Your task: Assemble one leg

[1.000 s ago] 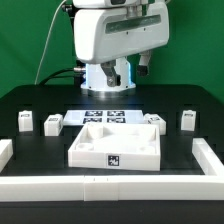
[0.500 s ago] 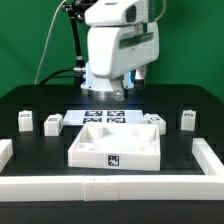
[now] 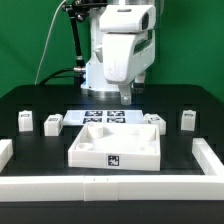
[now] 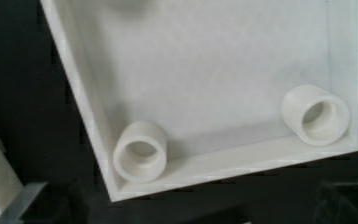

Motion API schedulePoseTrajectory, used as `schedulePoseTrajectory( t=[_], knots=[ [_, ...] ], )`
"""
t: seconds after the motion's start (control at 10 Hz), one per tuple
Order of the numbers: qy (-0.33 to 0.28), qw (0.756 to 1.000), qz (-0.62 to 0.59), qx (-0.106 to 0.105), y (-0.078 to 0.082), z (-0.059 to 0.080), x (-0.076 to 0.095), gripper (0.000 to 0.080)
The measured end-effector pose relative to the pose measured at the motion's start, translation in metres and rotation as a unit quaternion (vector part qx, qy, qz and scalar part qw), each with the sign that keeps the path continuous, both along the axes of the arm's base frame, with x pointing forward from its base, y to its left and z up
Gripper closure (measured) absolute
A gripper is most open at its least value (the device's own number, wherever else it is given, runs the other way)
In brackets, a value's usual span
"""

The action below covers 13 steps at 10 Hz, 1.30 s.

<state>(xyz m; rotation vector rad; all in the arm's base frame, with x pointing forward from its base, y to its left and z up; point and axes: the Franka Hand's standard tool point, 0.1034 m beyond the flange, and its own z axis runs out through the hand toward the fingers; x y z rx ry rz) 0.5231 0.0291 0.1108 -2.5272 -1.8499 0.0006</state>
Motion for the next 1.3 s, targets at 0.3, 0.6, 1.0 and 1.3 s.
schedulePoseTrajectory(
  t=[0.3,0.6,1.0,1.3],
  knots=[
    [0.005,0.996,0.089,0.004,-0.009,-0.035,-0.041,0.0150],
    [0.013,0.996,0.085,0.012,-0.013,-0.072,-0.066,0.0150],
    [0.024,0.997,0.070,0.017,-0.010,-0.097,-0.077,0.0150],
    [0.026,0.998,0.054,0.018,-0.008,-0.100,-0.079,0.0150]
  ],
)
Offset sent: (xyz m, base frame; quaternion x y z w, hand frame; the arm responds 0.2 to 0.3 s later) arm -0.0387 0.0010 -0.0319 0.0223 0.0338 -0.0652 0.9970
